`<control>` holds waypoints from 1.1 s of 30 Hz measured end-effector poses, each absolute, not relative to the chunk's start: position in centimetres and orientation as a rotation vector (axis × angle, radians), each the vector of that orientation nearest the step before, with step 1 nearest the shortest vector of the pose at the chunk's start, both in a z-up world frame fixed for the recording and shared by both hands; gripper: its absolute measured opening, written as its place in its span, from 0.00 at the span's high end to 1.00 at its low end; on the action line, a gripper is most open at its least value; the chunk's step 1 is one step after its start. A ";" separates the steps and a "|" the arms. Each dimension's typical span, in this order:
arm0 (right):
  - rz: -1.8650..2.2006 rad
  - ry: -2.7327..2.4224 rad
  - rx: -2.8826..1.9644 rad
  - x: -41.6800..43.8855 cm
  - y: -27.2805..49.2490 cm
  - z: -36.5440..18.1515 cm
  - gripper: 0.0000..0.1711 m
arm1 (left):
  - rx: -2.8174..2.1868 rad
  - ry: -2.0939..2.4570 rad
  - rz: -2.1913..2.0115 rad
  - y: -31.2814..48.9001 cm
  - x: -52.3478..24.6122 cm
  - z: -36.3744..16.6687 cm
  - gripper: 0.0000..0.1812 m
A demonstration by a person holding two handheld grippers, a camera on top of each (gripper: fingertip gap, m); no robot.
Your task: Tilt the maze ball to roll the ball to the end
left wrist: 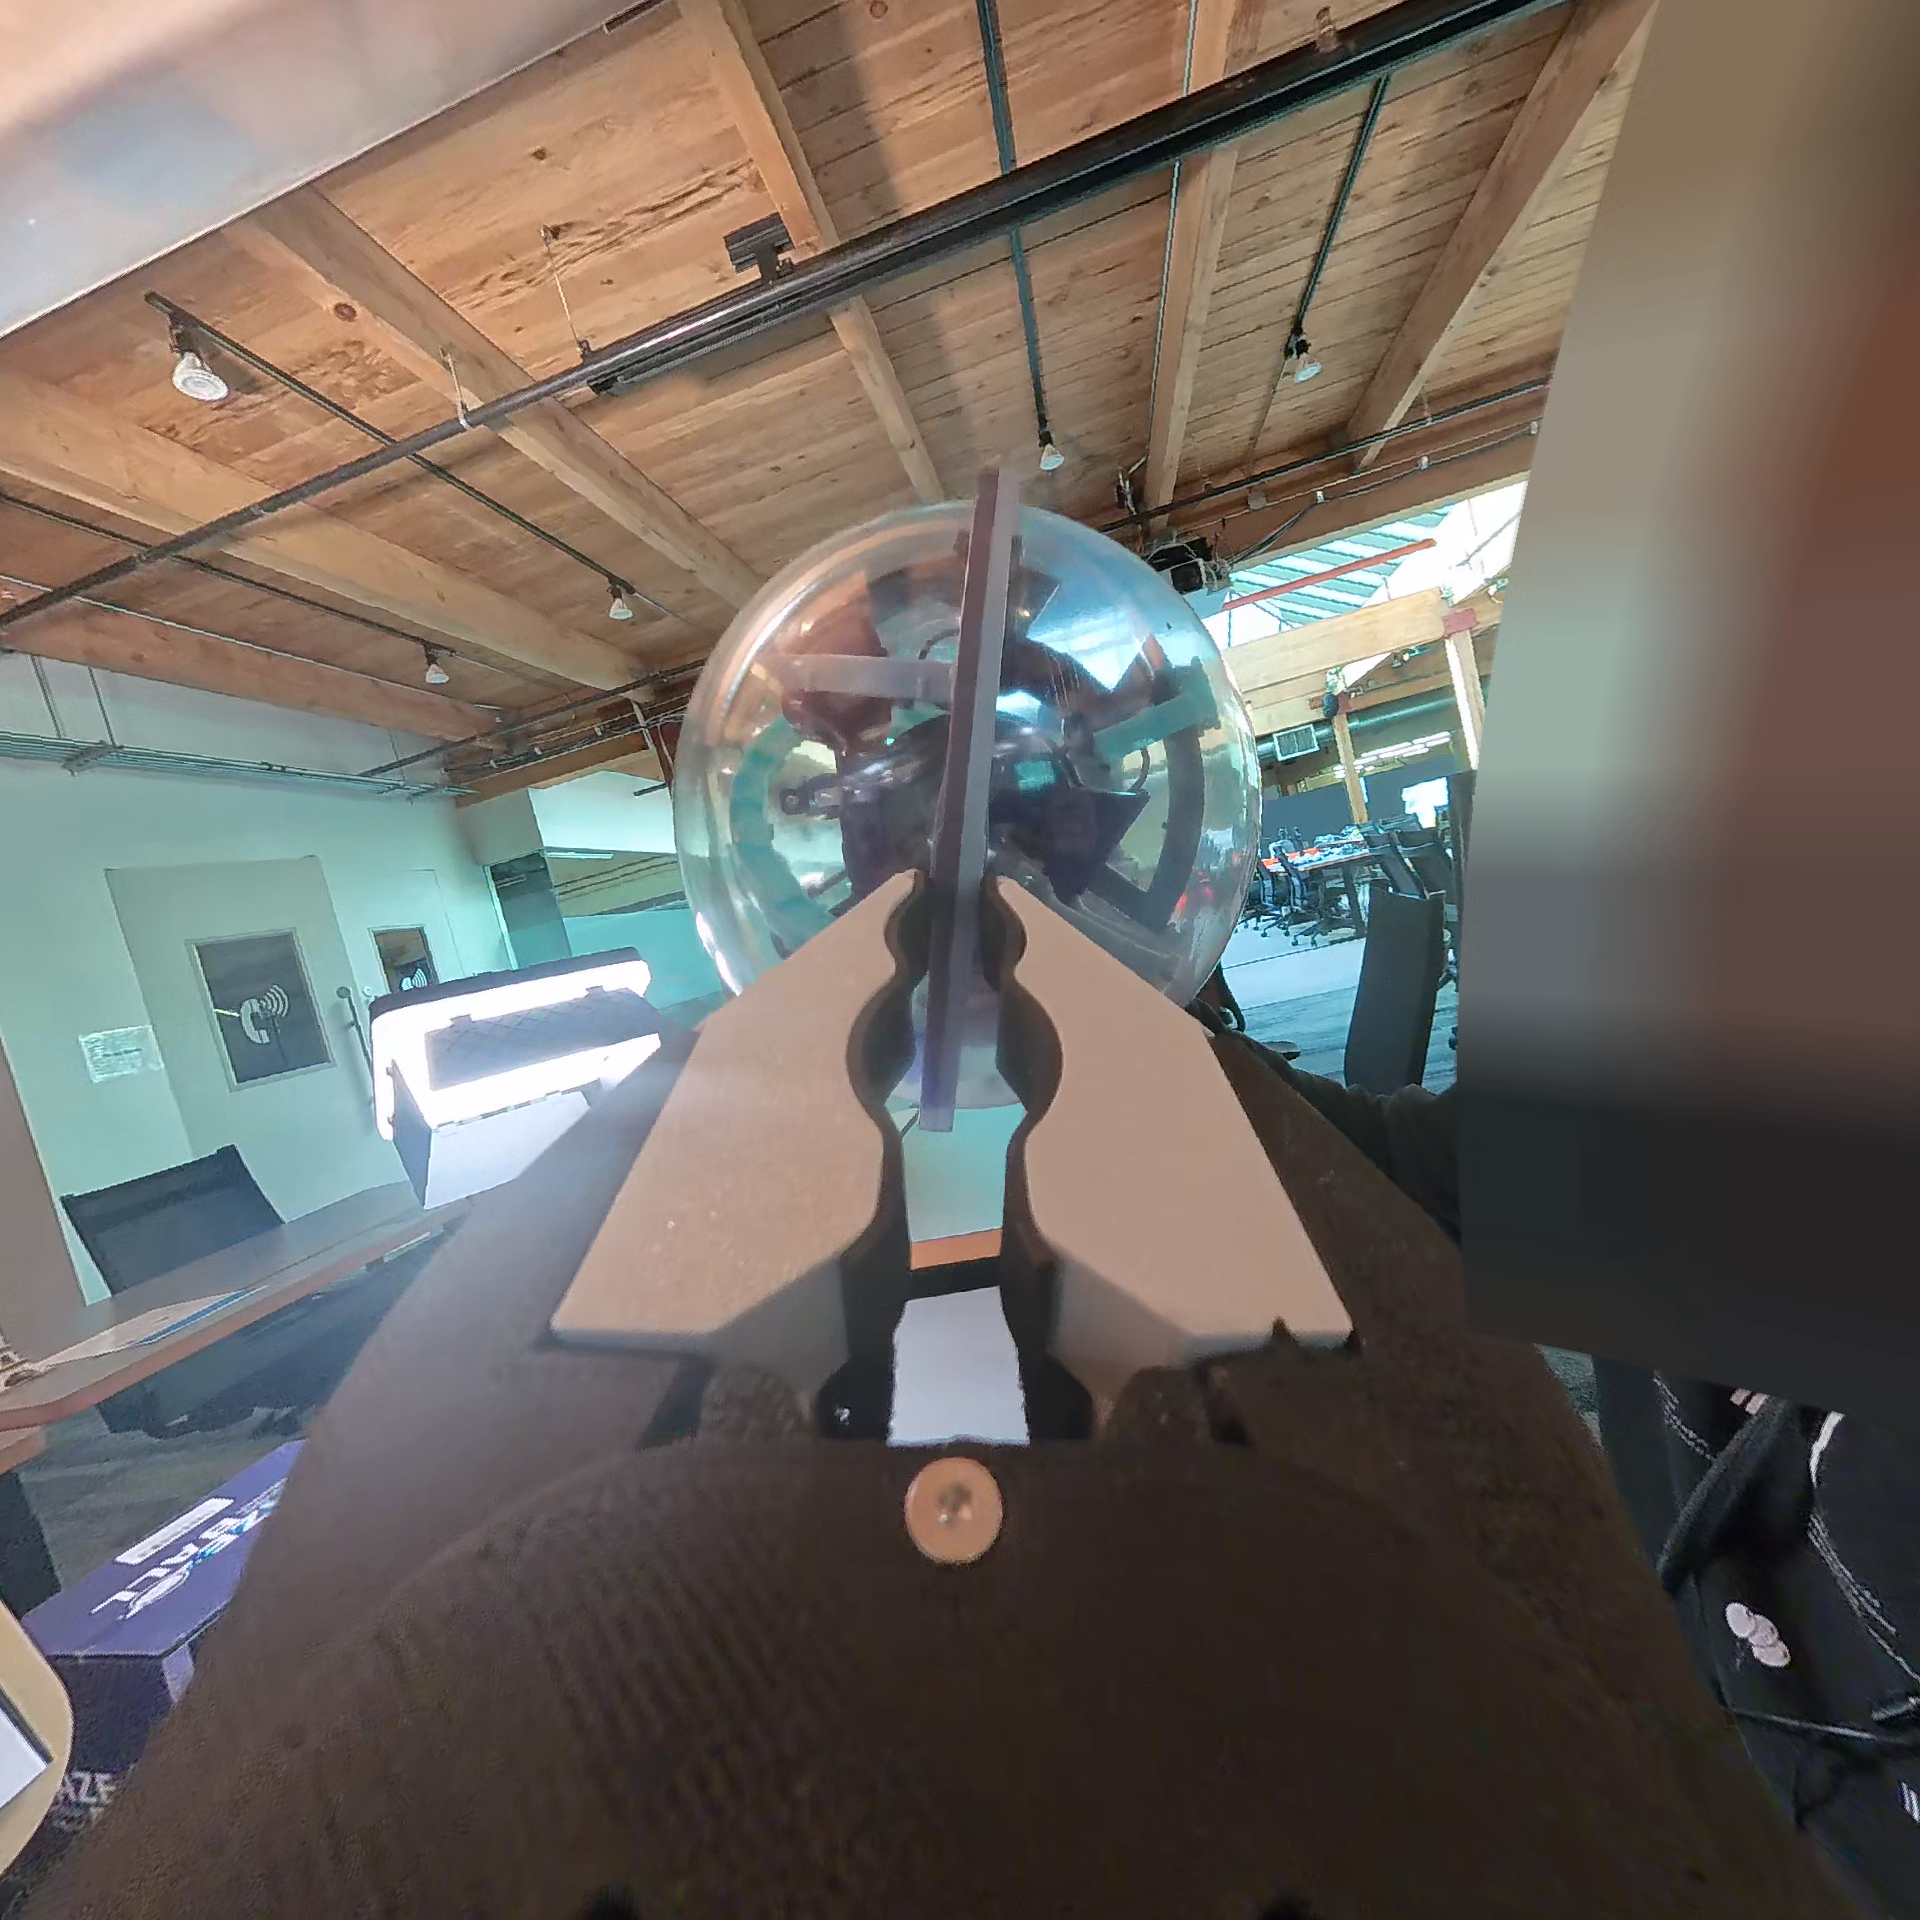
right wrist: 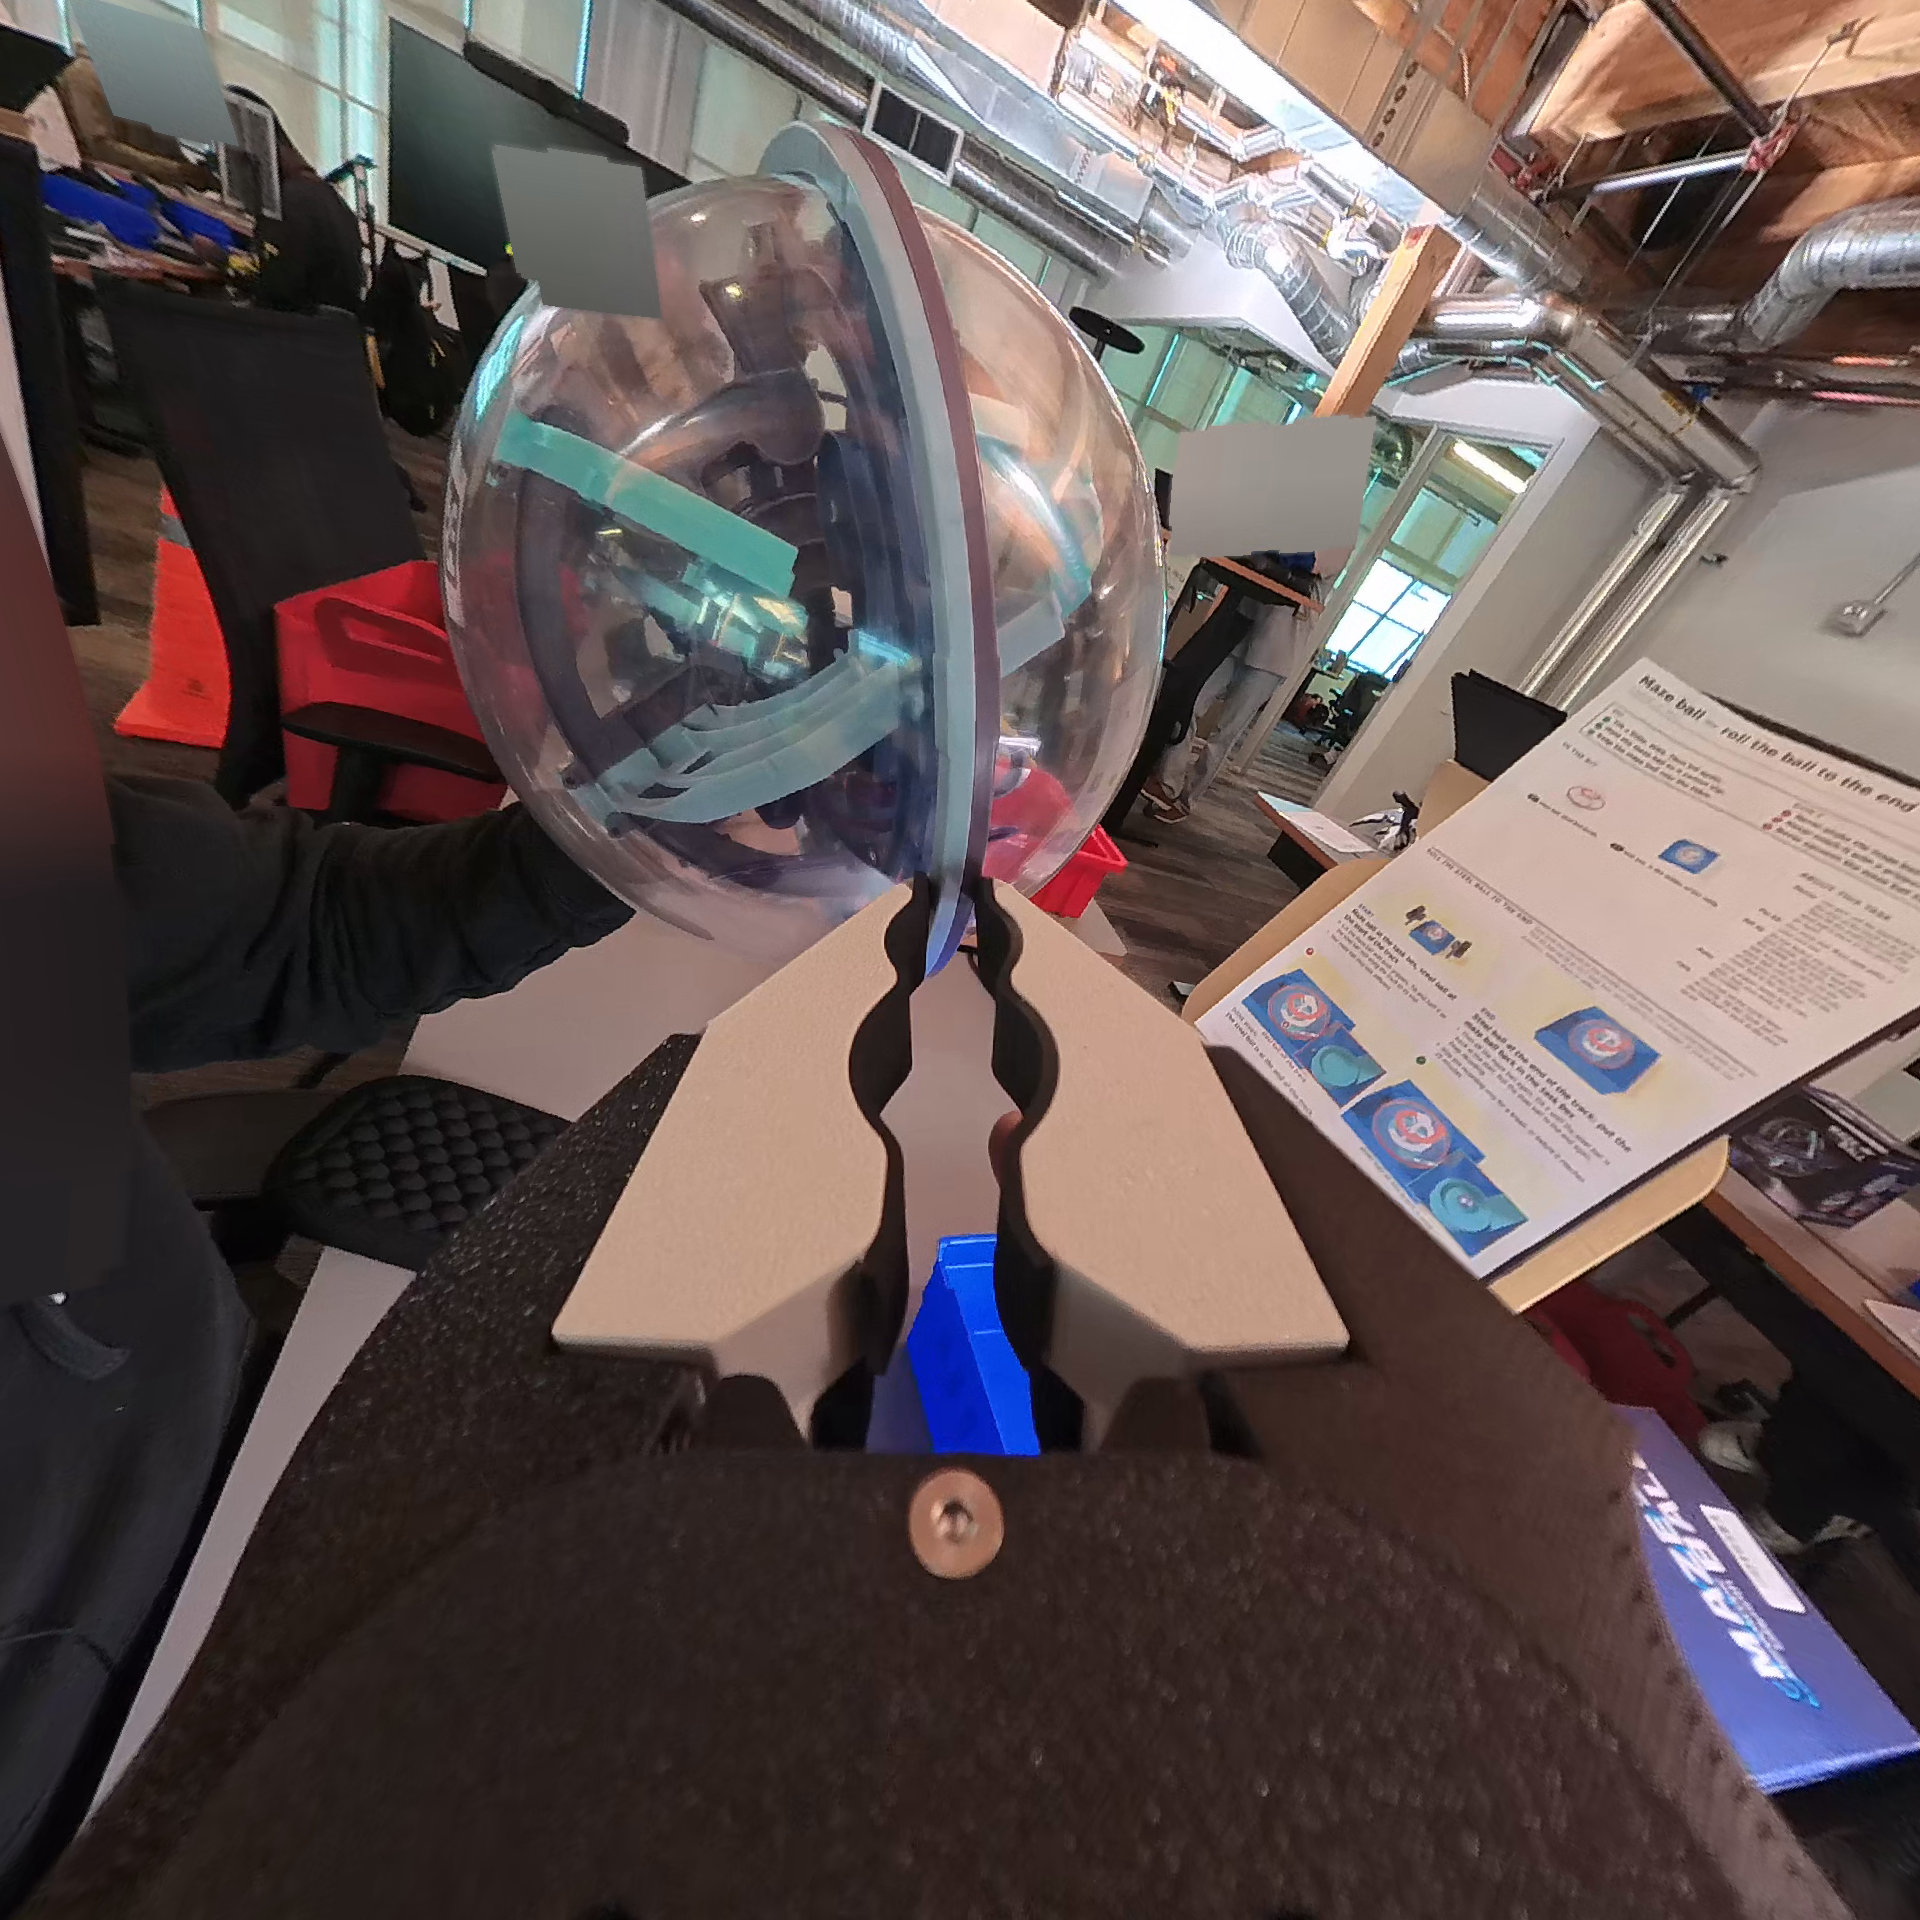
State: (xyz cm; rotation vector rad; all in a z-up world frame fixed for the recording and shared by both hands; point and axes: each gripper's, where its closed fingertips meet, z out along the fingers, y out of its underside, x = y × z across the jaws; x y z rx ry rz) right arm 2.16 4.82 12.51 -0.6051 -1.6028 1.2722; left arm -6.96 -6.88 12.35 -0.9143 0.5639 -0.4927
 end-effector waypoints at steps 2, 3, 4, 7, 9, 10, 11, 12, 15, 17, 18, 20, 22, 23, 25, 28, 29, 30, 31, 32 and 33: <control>1.275 -1.605 -0.615 2.1 4.9 12.2 0.96 | -0.919 0.558 -0.499 -6.8 -7.0 12.2 0.96; 1.278 -1.606 -0.621 2.0 5.0 12.0 0.96 | -0.922 0.553 -0.505 -6.8 -7.0 12.1 0.96; 1.281 -1.606 -0.628 2.0 5.1 11.8 0.96 | -0.928 0.545 -0.512 -6.7 -7.1 12.0 0.95; 1.304 -1.606 -0.663 1.8 5.4 10.9 0.96 | -0.948 0.513 -0.546 -6.4 -7.3 11.4 0.95; 1.320 -1.607 -0.690 1.7 5.7 10.2 0.96 | -0.972 0.481 -0.576 -6.0 -7.5 10.7 0.95; 1.327 -1.608 -0.708 1.6 5.9 9.7 0.96 | -0.986 0.459 -0.593 -5.8 -7.6 10.2 0.96; 1.336 -1.610 -0.730 1.5 6.0 9.1 0.96 | -0.998 0.434 -0.615 -5.6 -7.7 9.8 0.96; 1.350 -1.611 -0.754 1.4 6.2 8.5 0.96 | -1.011 0.410 -0.634 -5.4 -7.8 9.2 0.95; 1.398 -1.610 -0.827 1.4 6.7 6.3 0.96 | -1.052 0.345 -0.686 -4.7 -8.0 7.0 0.96; 1.428 -1.608 -0.877 1.6 7.0 4.5 0.96 | -1.082 0.302 -0.733 -4.2 -8.0 5.2 0.96; 1.445 -1.605 -0.908 1.7 7.2 3.6 0.96 | -1.096 0.281 -0.755 -3.9 -8.0 4.3 0.96; 1.476 -1.598 -0.962 1.9 7.6 1.8 0.96 | -1.126 0.240 -0.798 -3.3 -8.0 2.4 0.96; 1.494 -1.591 -1.012 2.0 8.1 0.1 0.96 | -1.159 0.208 -0.825 -2.6 -8.0 0.7 0.96; 1.499 -1.589 -1.035 2.1 8.3 -0.6 0.96 | -1.173 0.192 -0.841 -2.4 -8.0 -0.1 0.96; 1.510 -1.585 -1.078 2.2 8.7 -1.9 0.96 | -1.194 0.161 -0.875 -1.8 -8.0 -1.4 0.96; 1.534 -1.575 -1.140 2.4 9.2 -3.5 0.96 | -1.223 0.118 -0.914 -1.2 -7.9 -3.2 0.96; 1.543 -1.573 -1.164 2.4 9.3 -4.2 0.96 | -1.235 0.100 -0.929 -1.1 -7.9 -3.8 0.96; 1.552 -1.572 -1.194 2.4 9.5 -4.9 0.96 | -1.249 0.077 -0.945 -0.9 -8.0 -4.4 0.96; 1.563 -1.569 -1.229 2.4 9.6 -5.6 0.96 | -1.263 0.052 -0.962 -0.7 -8.0 -5.1 0.96; 1.577 -1.566 -1.267 2.4 9.7 -6.4 0.96 | -1.279 0.026 -0.978 -0.5 -8.1 -5.8 0.96; 1.594 -1.561 -1.306 2.4 9.8 -7.3 0.96 | -1.299 0.003 -0.991 -0.4 -8.1 -6.7 0.96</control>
